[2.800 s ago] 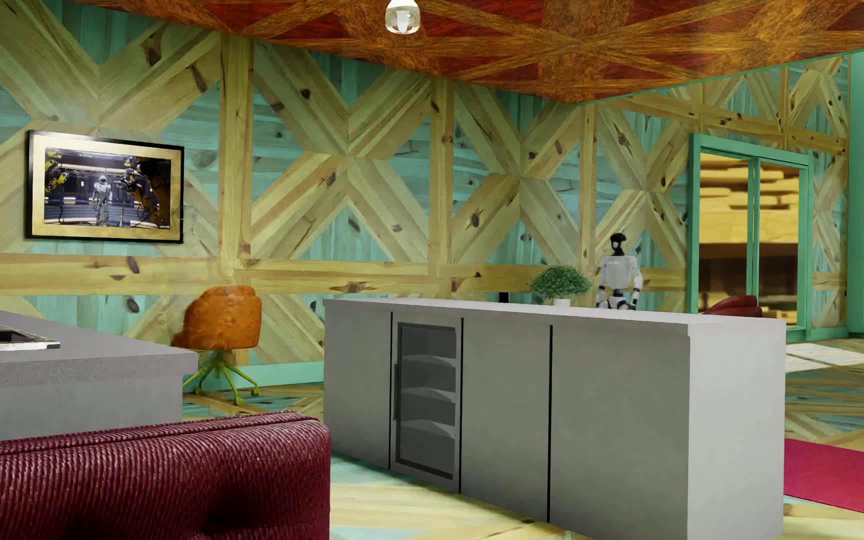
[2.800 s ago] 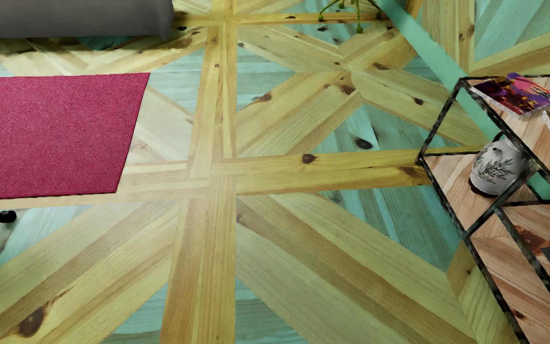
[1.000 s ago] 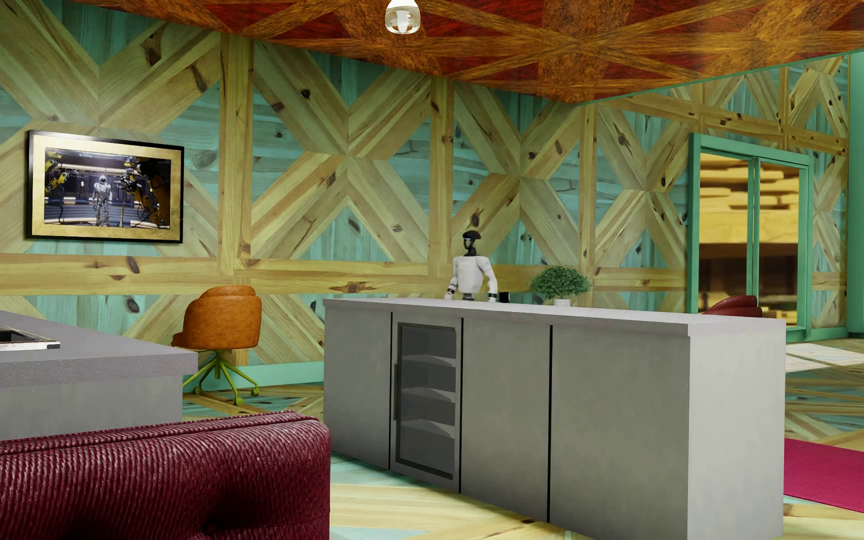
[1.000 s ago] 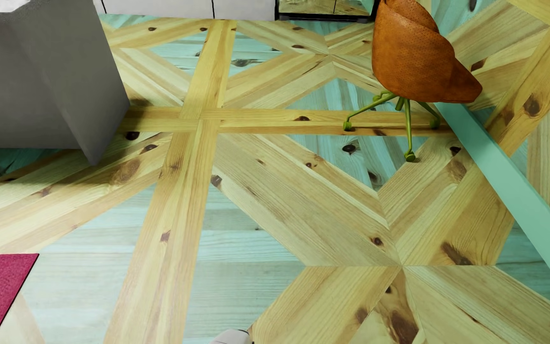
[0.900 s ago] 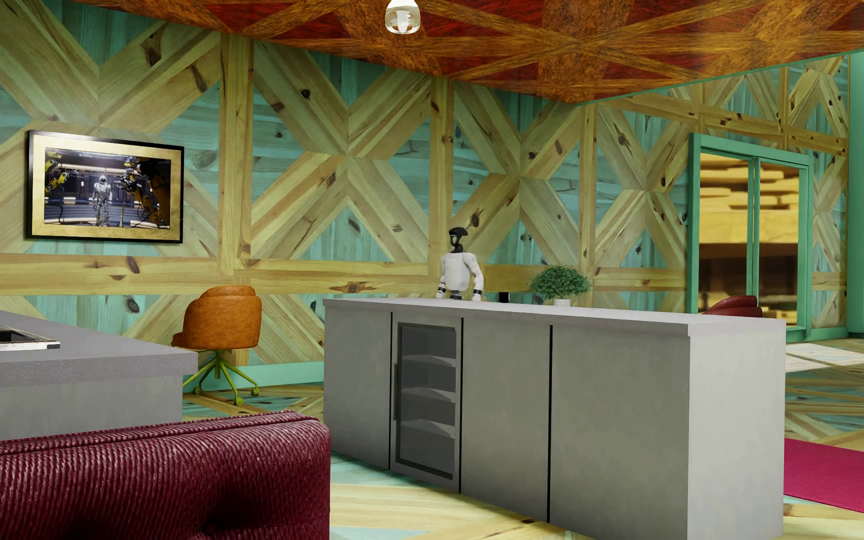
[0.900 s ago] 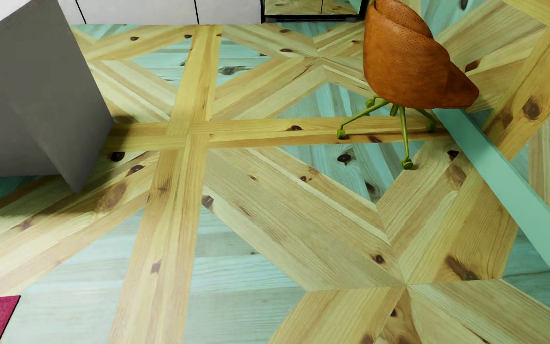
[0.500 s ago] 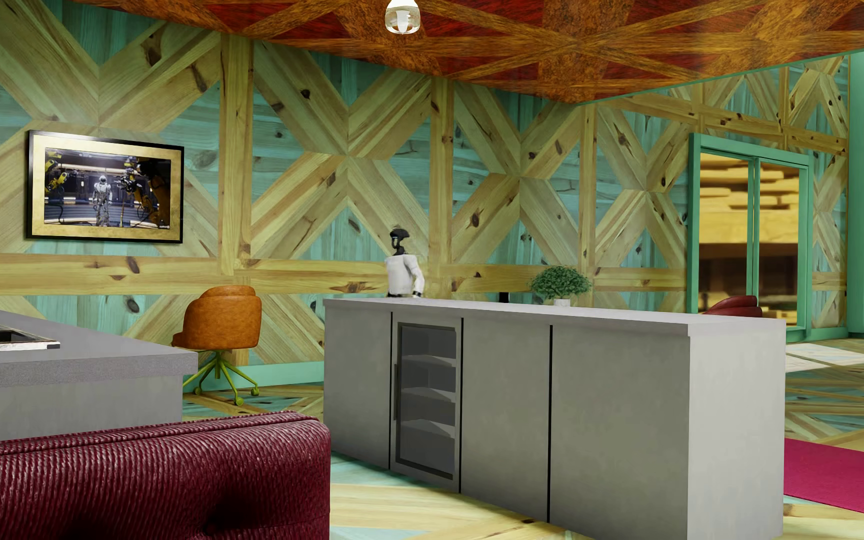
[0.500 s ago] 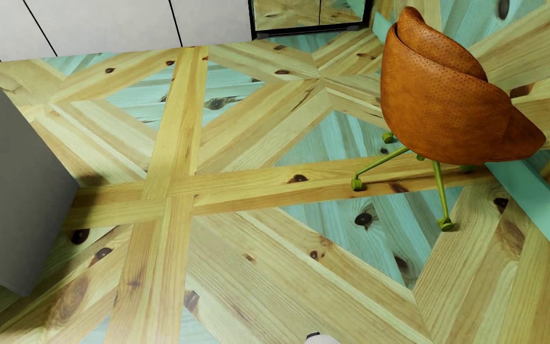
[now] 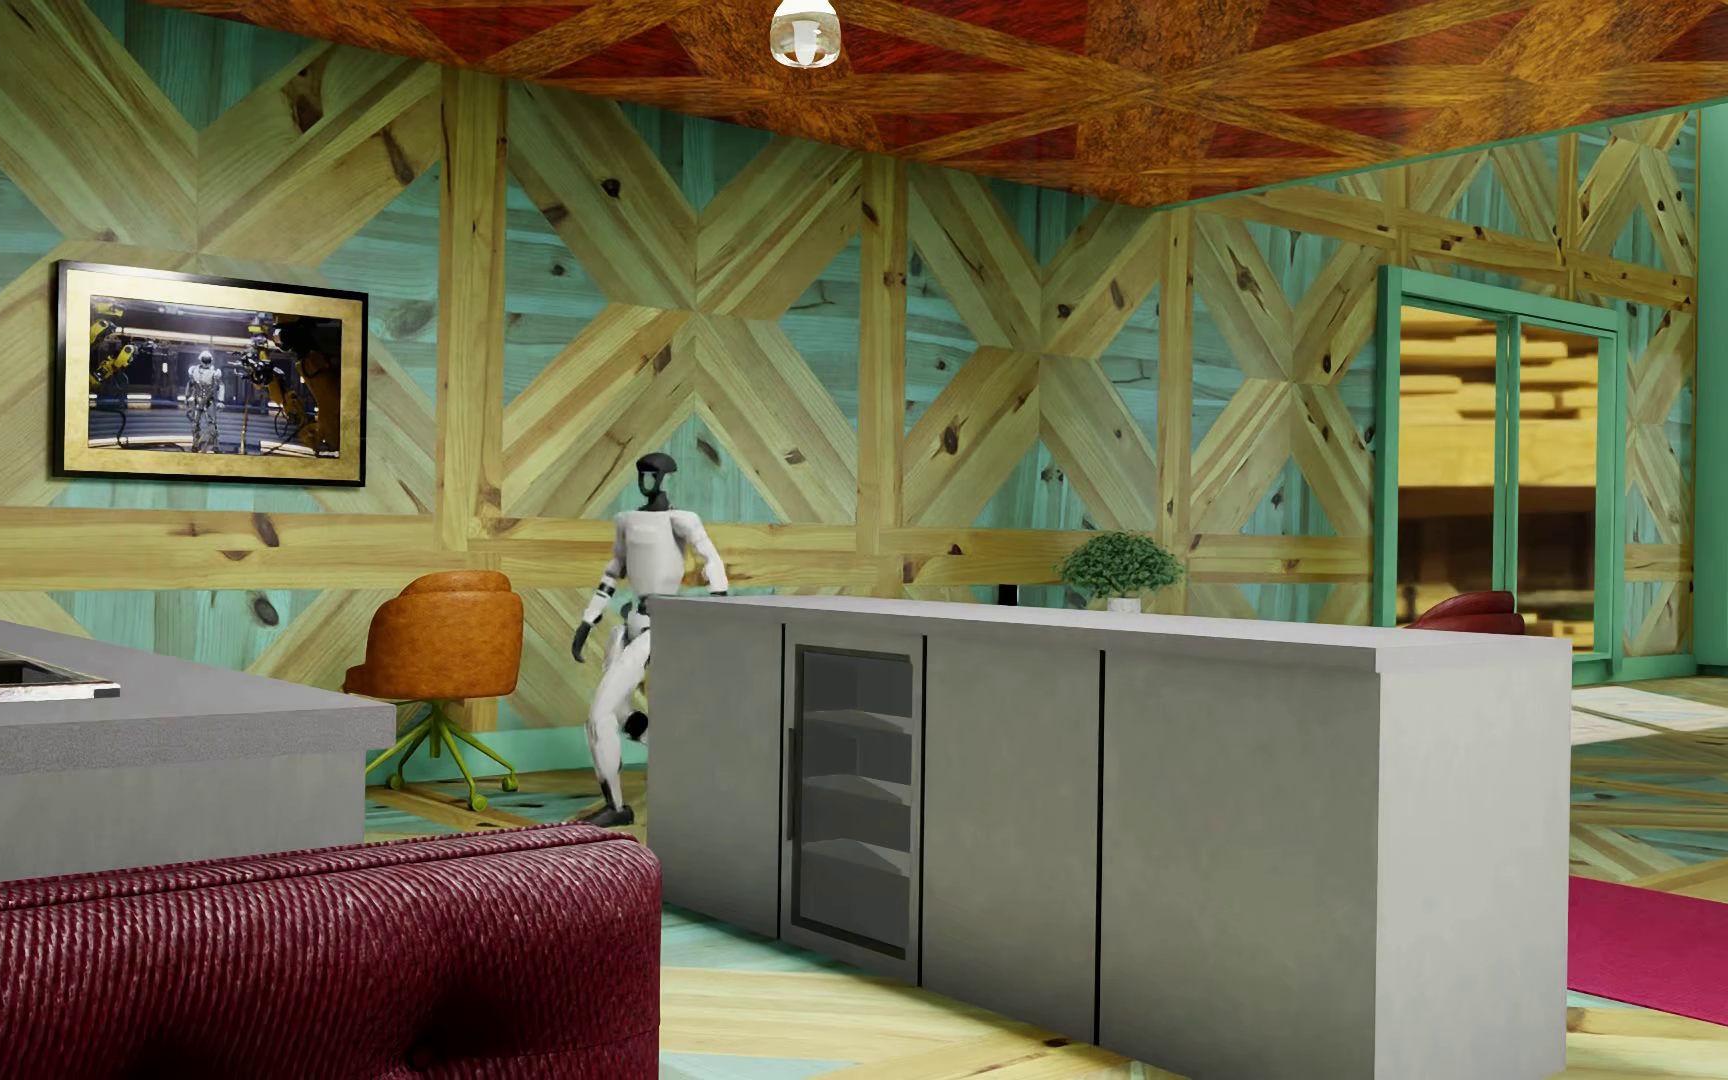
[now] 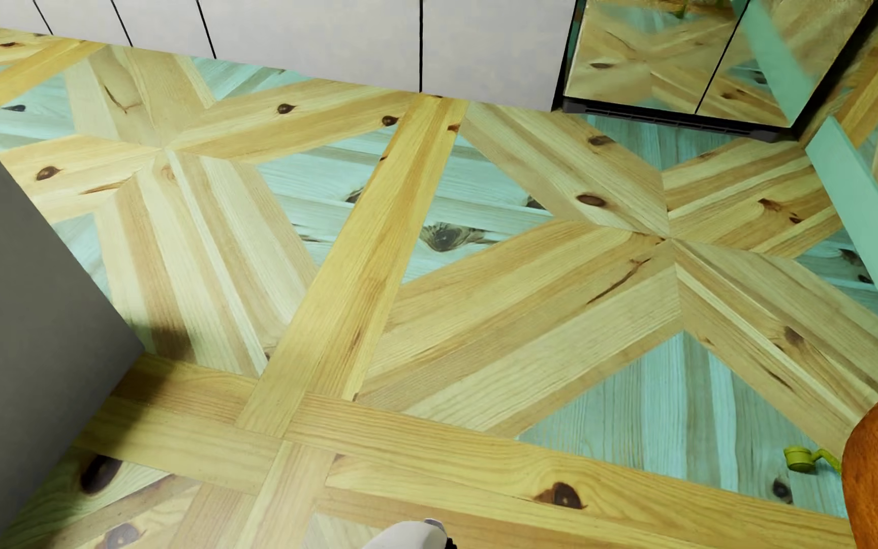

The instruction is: Head to the counter

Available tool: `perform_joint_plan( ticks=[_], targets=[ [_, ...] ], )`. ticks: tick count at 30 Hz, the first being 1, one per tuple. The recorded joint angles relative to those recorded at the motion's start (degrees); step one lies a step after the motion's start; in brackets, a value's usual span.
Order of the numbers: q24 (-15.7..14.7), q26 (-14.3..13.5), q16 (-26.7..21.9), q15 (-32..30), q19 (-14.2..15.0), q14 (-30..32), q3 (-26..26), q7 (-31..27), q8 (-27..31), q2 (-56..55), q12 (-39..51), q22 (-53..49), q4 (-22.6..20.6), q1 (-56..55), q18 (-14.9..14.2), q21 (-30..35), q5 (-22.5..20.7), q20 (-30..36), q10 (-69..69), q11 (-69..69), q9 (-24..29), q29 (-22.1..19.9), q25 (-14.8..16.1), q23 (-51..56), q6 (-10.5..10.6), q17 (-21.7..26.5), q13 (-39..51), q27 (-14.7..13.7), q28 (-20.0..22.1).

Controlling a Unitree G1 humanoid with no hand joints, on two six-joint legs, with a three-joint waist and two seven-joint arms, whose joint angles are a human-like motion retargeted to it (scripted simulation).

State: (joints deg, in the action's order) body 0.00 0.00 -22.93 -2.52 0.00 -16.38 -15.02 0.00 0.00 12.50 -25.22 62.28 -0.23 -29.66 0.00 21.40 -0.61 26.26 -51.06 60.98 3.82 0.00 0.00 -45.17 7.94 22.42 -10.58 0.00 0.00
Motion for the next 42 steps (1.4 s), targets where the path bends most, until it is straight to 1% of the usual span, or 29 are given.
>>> perform_joint_plan(
  ticks=[2, 3, 5, 7, 8, 10, 11, 12, 14, 15, 16, 18, 19, 20, 22, 25, 27, 28, 30, 31, 33, 35, 36, 37, 38, 39, 40, 41, 42],
  targets=[
    [0.0, 0.0, 0.7, 2.8, 0.0, 0.2, 4.7, 0.0, 0.0, -14.8, 2.7, -6.0, -4.7, 9.6, 0.0, 6.1, -0.6, 1.0, 4.5, 24.1, 0.8, 0.0, 0.0, -6.5, 1.8, 0.6, -1.4, 0.0, 0.0],
    [0.0, 0.0, 1.1, 2.6, 0.0, 2.2, 8.3, 0.0, 0.0, -21.0, 3.4, -10.2, -5.7, 16.1, 0.0, 8.0, -1.8, 0.0, 8.7, 26.6, 0.9, 0.0, 0.0, -8.5, 3.1, 0.6, -3.4, 0.0, 0.0],
    [0.0, 0.0, 1.9, -4.4, 0.0, 6.3, 15.4, 0.0, 0.0, -31.8, 5.7, -17.3, -5.4, 28.0, 0.0, 10.0, -3.9, -1.7, 16.9, 14.7, 0.7, 0.0, 0.0, -10.5, 4.8, 0.0, -7.6, 0.0, 0.0],
    [0.0, 0.0, 1.8, -12.5, 0.0, 10.0, 21.2, 0.0, 0.0, -38.5, 8.3, -23.4, -2.7, 37.5, 0.0, 10.8, -3.5, -2.2, 22.1, -9.2, 0.4, 0.0, 0.0, -10.2, 4.9, -0.7, -11.6, 0.0, 0.0],
    [0.0, 0.0, 1.1, -10.0, 0.0, 11.6, 22.2, 0.0, 0.0, -40.9, 9.4, -26.7, -1.2, 41.6, 0.0, 10.9, -2.6, -2.5, 23.3, -20.3, -0.2, 0.0, 0.0, -9.9, 4.1, -1.3, -13.2, 0.0, 0.0],
    [0.0, 0.0, -0.6, 10.9, 0.0, 16.8, 24.2, 0.0, 0.0, -45.4, 10.3, -33.4, 2.3, 46.2, 0.0, 10.5, 0.0, -4.3, 23.3, -33.9, -1.7, 0.0, 0.0, -10.3, 2.4, -2.5, -14.0, 0.0, 0.0],
    [0.0, 0.0, -0.7, 17.0, 0.0, 20.7, 25.8, 0.0, 0.0, -46.7, 10.5, -34.9, 4.7, 48.1, 0.0, 10.3, 0.9, -5.0, 22.4, -34.6, -1.5, 0.0, 0.0, -9.9, 2.2, -2.4, -13.8, 0.0, 0.0],
    [0.0, 0.0, -0.4, 14.5, 0.0, 26.4, 26.8, 0.0, 0.0, -48.1, 10.3, -34.5, 6.8, 49.9, 0.0, 9.9, 0.7, -5.6, 21.1, -33.0, -1.5, 0.0, 0.0, -9.9, 2.5, -2.0, -13.4, 0.0, 0.0],
    [0.0, 0.0, 1.2, -4.6, 0.0, 41.3, 25.0, 0.0, 0.0, -51.7, 8.4, -28.9, 9.3, 47.8, 0.0, 9.5, -3.1, -5.7, 12.3, -25.2, -3.8, 0.0, 0.0, -11.4, 4.0, -1.1, -11.6, 0.0, 0.0],
    [0.0, 0.0, 2.0, -8.9, 0.0, 44.3, 23.3, 0.0, 0.0, -51.3, 7.8, -24.4, 10.0, 43.5, 0.0, 9.2, -5.7, -5.1, 2.8, -19.5, -3.7, 0.0, 0.0, -12.2, 4.9, -0.7, -10.1, 0.0, 0.0],
    [0.0, 0.0, 2.5, -8.1, 0.0, 37.1, 21.4, 0.0, 0.0, -47.5, 8.0, -20.1, 9.8, 37.6, 0.0, 8.9, -8.4, -3.5, -9.3, -16.4, -2.2, 0.0, 0.0, -12.3, 5.2, 0.0, -8.0, 0.0, 0.0],
    [0.0, 0.0, 2.2, -2.6, 0.0, 10.9, 16.5, 0.0, 0.0, -32.5, 7.8, -14.2, 7.9, 24.8, 0.0, 8.0, -11.0, -0.3, -25.9, -21.5, 0.5, 0.0, 0.0, -11.4, 3.8, 1.0, -3.3, 0.0, 0.0],
    [0.0, 0.0, 1.6, 1.5, 0.0, 3.1, 13.2, 0.0, 0.0, -24.3, 6.7, -12.7, 6.5, 19.1, 0.0, 8.2, -10.5, 0.5, -26.2, -25.4, 1.2, 0.0, 0.0, -8.8, 2.2, 2.0, -1.8, 0.0, 0.0],
    [0.0, 0.0, 0.7, 6.1, 0.0, -0.4, 9.5, 0.0, 0.0, -15.9, 5.3, -11.5, 5.7, 15.2, 0.0, 8.0, -9.5, 0.9, -21.4, -29.7, 2.2, 0.0, 0.0, -5.1, 0.8, 3.2, -0.7, 0.0, 0.0],
    [0.0, 0.0, -0.6, 15.2, 0.0, 0.1, 3.4, 0.0, 0.0, -4.1, 2.9, -9.6, 6.0, 7.0, 0.0, 4.4, -7.5, -0.8, -4.6, -36.1, 2.2, 0.0, 0.0, -1.4, -1.2, 3.9, 3.4, 0.0, 0.0],
    [0.0, 0.0, -1.6, 23.0, 0.0, 3.0, -3.0, 0.0, 0.0, 6.1, 1.2, -6.6, 9.0, 0.4, 0.0, 1.4, -5.6, -3.0, 22.6, -37.9, 0.4, 0.0, 0.0, 4.0, -1.5, 5.4, 10.7, 0.0, 0.0],
    [0.0, 0.0, -1.8, 19.1, 0.0, 2.9, -6.5, 0.0, 0.0, 11.1, -0.1, -4.7, 10.0, -2.5, 0.0, -0.8, -1.7, -3.7, 17.3, -34.0, 0.7, 0.0, 0.0, 6.9, -2.7, 5.1, 11.3, 0.0, 0.0],
    [0.0, 0.0, -1.6, 12.5, 0.0, 5.1, -7.1, 0.0, 0.0, 11.2, -0.6, -3.0, 9.2, -3.5, 0.0, -1.7, 0.0, -3.6, 11.1, -28.4, 0.1, 0.0, 0.0, 7.4, -3.8, 3.9, 10.1, 0.0, 0.0],
    [0.0, 0.0, -1.0, -7.0, 0.0, 7.3, -4.4, 0.0, 0.0, 4.9, 0.0, 0.0, 4.6, -1.3, 0.0, -1.3, 2.2, -2.5, 1.0, -7.1, 0.2, 0.0, 0.0, 5.5, -6.7, 1.1, 6.3, 0.0, 0.0],
    [0.0, 0.0, -0.4, -10.1, 0.0, 4.9, -1.8, 0.0, 0.0, -0.2, 0.6, -0.9, 1.6, 3.8, 0.0, 0.6, 2.2, -2.9, 0.7, 5.7, 1.7, 0.0, 0.0, 4.2, -7.1, 0.5, 4.6, 0.0, 0.0],
    [0.0, 0.0, 1.2, -2.4, 0.0, 2.7, 4.1, 0.0, 0.0, -13.8, 2.0, -5.9, 0.0, 15.2, 0.0, 4.3, -1.2, -4.3, 6.1, 19.5, 2.6, 0.0, 0.0, -1.6, -5.8, -1.7, 2.0, 0.0, 0.0],
    [0.0, 0.0, 2.2, -5.8, 0.0, 2.6, 11.8, 0.0, 0.0, -24.9, 3.0, -14.8, 0.7, 27.3, 0.0, 5.9, -4.7, -6.5, 14.5, 8.4, 2.5, 0.0, 0.0, -6.0, -3.5, -2.8, -3.5, 0.0, 0.0],
    [0.0, 0.0, 2.2, -9.9, 0.0, 2.4, 15.3, 0.0, 0.0, -28.8, 4.0, -19.6, 1.6, 32.6, 0.0, 7.9, -5.4, -6.9, 17.9, -3.6, 2.4, 0.0, 0.0, -7.9, -2.6, -2.6, -6.0, 0.0, 0.0],
    [0.0, 0.0, 1.9, -10.2, 0.0, 1.6, 18.1, 0.0, 0.0, -32.1, 5.9, -23.8, 2.4, 36.7, 0.0, 9.1, -5.3, -7.1, 19.9, -16.3, 2.2, 0.0, 0.0, -9.6, -2.4, -2.5, -8.1, 0.0, 0.0],
    [0.0, 0.0, 1.2, -2.0, 0.0, 0.2, 20.4, 0.0, 0.0, -34.5, 8.4, -27.4, 2.7, 39.9, 0.0, 12.3, -4.3, -7.2, 21.1, -27.0, 1.8, 0.0, 0.0, -11.4, -2.7, -2.0, -9.5, 0.0, 0.0],
    [0.0, 0.0, 0.5, 12.5, 0.0, -1.8, 22.6, 0.0, 0.0, -36.3, 10.8, -30.3, 3.1, 42.9, 0.0, 16.9, -3.2, -7.6, 21.5, -33.1, 1.5, 0.0, 0.0, -12.8, -3.1, -1.2, -10.7, 0.0, 0.0],
    [0.0, 0.0, 0.2, 22.4, 0.0, -3.4, 24.9, 0.0, 0.0, -38.3, 12.5, -32.5, 3.7, 45.7, 0.0, 18.7, -1.7, -8.9, 21.1, -33.9, 1.4, 0.0, 0.0, -13.4, -3.4, -0.7, -12.4, 0.0, 0.0],
    [0.0, 0.0, 0.3, 21.9, 0.0, -3.3, 26.8, 0.0, 0.0, -40.2, 13.5, -33.7, 4.6, 48.6, 0.0, 20.1, -0.6, -10.5, 20.5, -33.4, 1.7, 0.0, 0.0, -14.3, -3.2, -0.4, -13.7, 0.0, 0.0],
    [0.0, 0.0, 0.8, 12.8, 0.0, 0.1, 28.1, 0.0, 0.0, -41.9, 13.4, -34.0, 6.0, 50.8, 0.0, 20.9, -1.2, -12.2, 18.6, -32.3, 1.9, 0.0, 0.0, -15.4, -2.5, -0.3, -14.7, 0.0, 0.0]
  ],
)
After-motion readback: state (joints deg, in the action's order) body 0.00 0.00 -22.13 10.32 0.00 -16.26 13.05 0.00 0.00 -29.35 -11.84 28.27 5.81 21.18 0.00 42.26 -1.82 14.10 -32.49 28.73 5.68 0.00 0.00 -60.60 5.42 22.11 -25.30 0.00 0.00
